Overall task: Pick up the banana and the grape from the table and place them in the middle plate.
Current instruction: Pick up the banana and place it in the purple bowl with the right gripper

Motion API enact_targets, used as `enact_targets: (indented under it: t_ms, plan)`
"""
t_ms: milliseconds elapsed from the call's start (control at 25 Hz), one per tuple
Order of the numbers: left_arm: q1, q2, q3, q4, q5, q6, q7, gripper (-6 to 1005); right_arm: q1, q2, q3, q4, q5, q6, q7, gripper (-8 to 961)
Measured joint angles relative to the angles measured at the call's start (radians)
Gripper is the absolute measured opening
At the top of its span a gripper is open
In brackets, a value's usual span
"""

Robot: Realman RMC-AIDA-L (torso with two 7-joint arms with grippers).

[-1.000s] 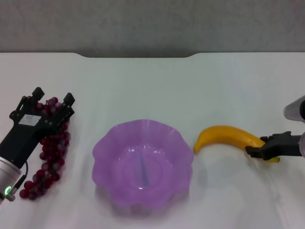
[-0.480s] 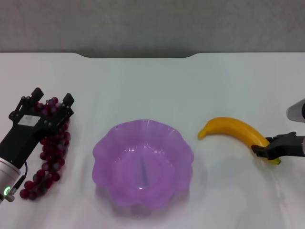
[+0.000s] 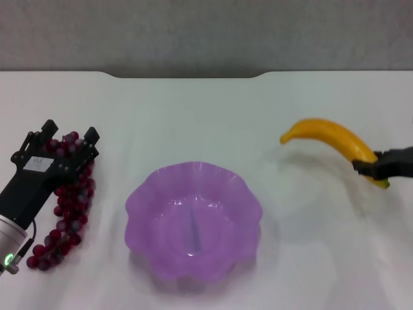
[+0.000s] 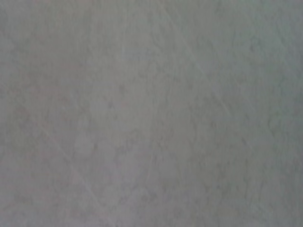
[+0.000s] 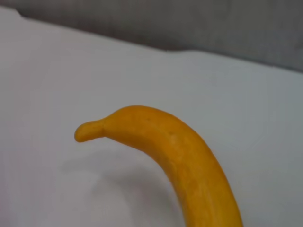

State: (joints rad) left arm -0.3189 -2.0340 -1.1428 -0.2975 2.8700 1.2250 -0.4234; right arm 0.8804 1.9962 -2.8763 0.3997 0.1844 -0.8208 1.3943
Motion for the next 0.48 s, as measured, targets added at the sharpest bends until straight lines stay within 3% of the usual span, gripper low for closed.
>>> enact_targets:
  t_ms: [200, 320, 480]
  plan:
    - [0.000, 0.001, 0.000, 0.000, 0.000, 0.000, 0.000, 894, 0.005, 0.000, -0.001, 0.090, 0.093, -0.187, -0.008, 487]
    - [0.001, 0.001, 0.000, 0.000, 0.000, 0.000, 0.000, 894, 0.012, 0.000, -0.001, 0.144, 0.148, -0.377, -0.015, 487]
    - [0.001, 0.002, 0.000, 0.000, 0.000, 0.000, 0.000, 894, 0.023, 0.000, -0.001, 0.154, 0.154, -0.544, -0.037, 487]
